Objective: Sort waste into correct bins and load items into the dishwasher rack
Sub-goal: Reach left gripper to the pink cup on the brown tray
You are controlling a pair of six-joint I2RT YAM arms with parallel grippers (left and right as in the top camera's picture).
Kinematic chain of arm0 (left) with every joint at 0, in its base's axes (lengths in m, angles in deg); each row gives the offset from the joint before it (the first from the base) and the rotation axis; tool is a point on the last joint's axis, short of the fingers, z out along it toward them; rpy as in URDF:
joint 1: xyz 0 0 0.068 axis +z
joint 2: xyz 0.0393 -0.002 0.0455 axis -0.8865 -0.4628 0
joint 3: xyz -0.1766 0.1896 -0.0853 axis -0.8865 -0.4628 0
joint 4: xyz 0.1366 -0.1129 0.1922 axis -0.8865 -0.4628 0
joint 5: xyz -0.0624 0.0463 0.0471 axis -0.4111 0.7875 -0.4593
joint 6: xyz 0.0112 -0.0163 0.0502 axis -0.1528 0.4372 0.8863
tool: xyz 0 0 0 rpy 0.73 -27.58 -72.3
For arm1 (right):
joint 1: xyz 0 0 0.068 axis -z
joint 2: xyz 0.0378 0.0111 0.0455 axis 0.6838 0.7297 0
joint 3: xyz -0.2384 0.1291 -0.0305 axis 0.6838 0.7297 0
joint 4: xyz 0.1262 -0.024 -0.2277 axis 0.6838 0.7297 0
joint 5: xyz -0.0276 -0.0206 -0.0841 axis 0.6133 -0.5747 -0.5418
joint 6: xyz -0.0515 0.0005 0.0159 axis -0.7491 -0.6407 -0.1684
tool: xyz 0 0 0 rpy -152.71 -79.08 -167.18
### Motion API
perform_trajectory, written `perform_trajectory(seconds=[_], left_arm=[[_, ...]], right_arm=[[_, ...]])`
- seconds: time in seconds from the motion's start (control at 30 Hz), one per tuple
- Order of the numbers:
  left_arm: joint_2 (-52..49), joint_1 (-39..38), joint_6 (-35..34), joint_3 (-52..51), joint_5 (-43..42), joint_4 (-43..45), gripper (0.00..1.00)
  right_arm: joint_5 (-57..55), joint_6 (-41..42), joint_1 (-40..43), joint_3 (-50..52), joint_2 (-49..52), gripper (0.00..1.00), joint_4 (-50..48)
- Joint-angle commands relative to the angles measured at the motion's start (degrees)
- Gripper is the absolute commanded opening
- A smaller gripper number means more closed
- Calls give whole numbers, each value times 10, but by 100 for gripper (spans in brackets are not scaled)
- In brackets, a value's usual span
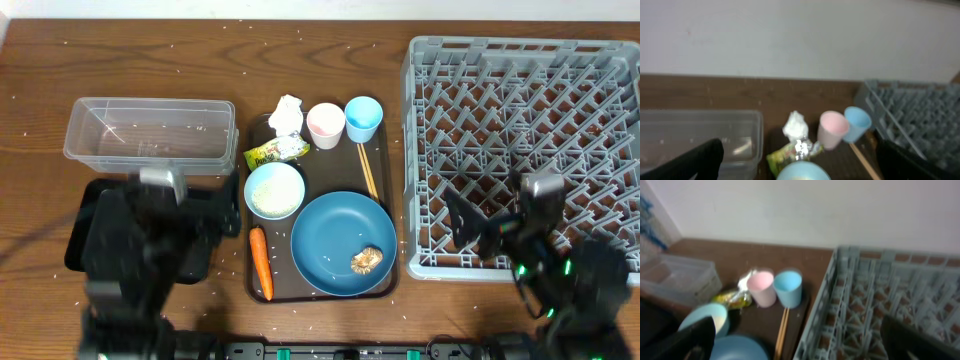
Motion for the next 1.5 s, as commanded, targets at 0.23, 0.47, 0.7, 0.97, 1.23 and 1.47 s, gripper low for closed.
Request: perform_trajectory(seconds=[0.23,0.47,0.7,0.97,1.23,1.47], left_arm=[[-324,2,3,356,-37,-308,98],[-391,-2,-3,369,-46,-315,98],[-475,-95,0,369,87,-288,98],[-603,-149,-5,368,110,-124,98],[-705,-171,-5,368,97,-28,90],[-757,-189,-5,368,97,-26,69]], right_arm=[[13,-29,10,-377,343,99,281],[19,-29,10,-412,404,99,326],[18,-29,10,-412,404,99,311],[17,8,10,-412,404,99,330],[17,12,10,-411,405,99,362],[17,12,10,-410,405,99,372]])
